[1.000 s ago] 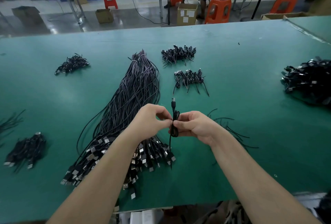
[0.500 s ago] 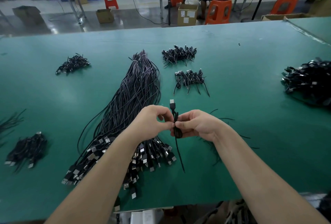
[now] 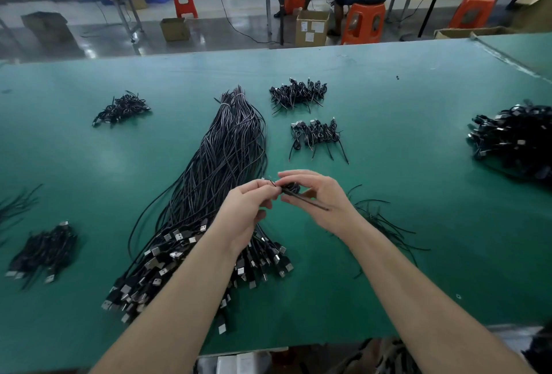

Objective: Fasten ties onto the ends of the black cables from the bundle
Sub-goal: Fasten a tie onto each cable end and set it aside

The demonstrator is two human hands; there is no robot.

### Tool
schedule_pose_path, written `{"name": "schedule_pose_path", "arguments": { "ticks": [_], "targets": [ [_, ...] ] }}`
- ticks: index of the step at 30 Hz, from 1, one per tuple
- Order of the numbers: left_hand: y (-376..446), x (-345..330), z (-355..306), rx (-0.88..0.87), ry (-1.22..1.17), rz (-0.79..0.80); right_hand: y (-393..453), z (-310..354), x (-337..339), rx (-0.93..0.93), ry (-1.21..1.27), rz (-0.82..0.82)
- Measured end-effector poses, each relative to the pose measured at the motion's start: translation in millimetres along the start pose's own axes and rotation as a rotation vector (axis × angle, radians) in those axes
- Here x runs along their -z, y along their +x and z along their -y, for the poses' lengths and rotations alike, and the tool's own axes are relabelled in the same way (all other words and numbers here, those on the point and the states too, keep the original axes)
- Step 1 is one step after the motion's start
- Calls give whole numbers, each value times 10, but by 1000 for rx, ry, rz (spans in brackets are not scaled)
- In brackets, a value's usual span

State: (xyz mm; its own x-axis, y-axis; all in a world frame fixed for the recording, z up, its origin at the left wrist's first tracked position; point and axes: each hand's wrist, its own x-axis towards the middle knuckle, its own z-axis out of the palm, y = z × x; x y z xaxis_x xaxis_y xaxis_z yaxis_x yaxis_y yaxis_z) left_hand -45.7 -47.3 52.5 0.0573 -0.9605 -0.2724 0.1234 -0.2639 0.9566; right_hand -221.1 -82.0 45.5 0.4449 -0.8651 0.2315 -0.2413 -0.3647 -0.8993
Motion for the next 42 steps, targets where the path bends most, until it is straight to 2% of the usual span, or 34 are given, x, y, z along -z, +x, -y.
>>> {"name": "schedule_pose_path", "arguments": {
  "ticks": [2,6,9,12,15,18,21,24,27,31,35,39,42],
  "targets": [
    [-19,6,-25,-6,30,26,11,4,-17,-72,66,-4],
    [-52,75,-100,-14,183,55,12,-13,-30,-178,-46,35],
    [-77,93,-137,-73,230,67,19,29,-11,-254,-33,43],
    [-101,94,-141,-219,358,87,60,100,43,-352,207,102],
    [-100,86,-117,-481,680,71,92,131,62,-507,384,102],
    [-86,76,-97,-592,724,50,100,130,52,-545,469,119],
    [-45,85,-74,-438,551,-19,75,113,71,-466,477,80],
    [-11,88,-44,-209,254,-60,27,79,72,-265,196,103],
    [-17,81,-16,-96,118,-8,26,73,44,-193,83,37],
    [-45,99,-3,-92,190,35,41,46,62,-173,17,-9],
    [-55,57,5,-188,312,-49,33,16,18,-159,-8,-29],
    [-89,28,23,-220,271,-83,46,29,-31,-170,-86,-49],
    [-90,28,47,-254,272,-118,31,70,-24,-243,-71,4]
  ]
}}
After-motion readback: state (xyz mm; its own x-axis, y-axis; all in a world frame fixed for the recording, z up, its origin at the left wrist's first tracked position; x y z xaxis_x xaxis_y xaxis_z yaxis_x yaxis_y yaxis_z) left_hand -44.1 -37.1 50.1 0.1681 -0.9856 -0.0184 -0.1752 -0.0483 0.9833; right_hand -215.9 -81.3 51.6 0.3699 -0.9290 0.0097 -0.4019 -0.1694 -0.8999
